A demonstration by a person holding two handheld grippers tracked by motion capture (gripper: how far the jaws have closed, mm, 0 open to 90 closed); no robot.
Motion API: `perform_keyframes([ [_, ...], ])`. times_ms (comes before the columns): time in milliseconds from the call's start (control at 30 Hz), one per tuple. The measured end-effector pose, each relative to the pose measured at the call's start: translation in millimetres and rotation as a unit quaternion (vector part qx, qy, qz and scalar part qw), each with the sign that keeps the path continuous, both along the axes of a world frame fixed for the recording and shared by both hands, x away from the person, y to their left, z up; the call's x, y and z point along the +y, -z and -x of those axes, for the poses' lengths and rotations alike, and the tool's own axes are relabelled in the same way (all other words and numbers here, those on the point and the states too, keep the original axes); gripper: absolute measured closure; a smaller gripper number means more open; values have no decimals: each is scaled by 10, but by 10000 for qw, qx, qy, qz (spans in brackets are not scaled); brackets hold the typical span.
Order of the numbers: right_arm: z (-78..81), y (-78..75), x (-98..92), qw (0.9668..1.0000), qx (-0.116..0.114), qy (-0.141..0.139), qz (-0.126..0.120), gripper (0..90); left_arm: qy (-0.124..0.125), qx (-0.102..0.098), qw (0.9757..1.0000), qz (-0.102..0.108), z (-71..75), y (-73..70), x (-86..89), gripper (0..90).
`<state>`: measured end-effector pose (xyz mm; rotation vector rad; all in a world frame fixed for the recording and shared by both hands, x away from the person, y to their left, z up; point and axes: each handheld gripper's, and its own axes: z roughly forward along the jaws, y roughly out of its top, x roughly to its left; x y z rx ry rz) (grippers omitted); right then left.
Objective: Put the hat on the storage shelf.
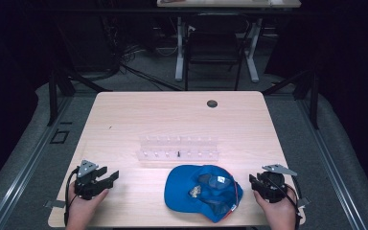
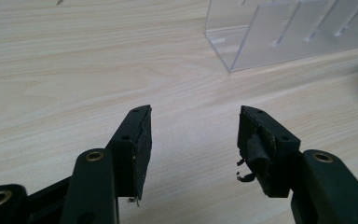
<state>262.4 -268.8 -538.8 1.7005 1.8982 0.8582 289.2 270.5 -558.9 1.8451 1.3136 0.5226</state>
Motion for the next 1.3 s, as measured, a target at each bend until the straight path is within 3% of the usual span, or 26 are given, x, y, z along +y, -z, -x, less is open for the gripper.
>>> perform_keyframes([
  [300, 23, -178, 118, 9994, 234, -244, 29, 698, 39, -74, 9999, 84, 28, -52, -4, 518],
  [367, 40, -212, 170, 9988, 366, -313, 36, 703, 117, -14, 9998, 137, 30, -52, -6, 528],
  [400, 51, -250, 226, 9977, 541, -393, -80, 715, 156, -30, 9998, 122, 38, -58, -8, 532],
  [667, 43, -355, 435, 9945, 791, -677, -144, 699, 129, -36, 9998, 171, 46, -69, 6, 535],
  [767, 38, -333, 430, 9942, 852, -653, -87, 713, 111, -52, 9998, 175, 43, -67, 0, 532],
  [933, 36, -263, 348, 9929, 1058, -510, -194, 727, 152, -10, 9998, 163, 39, -50, -19, 532],
  [1067, 20, -156, 219, 9915, 1226, -293, -320, 680, 197, -6, 9997, 124, 41, -48, -38, 532],
  [1300, -27, -23, 194, 9877, 1467, -164, -506, 649, 240, 31, 9997, 72, 32, -38, -59, 529],
])
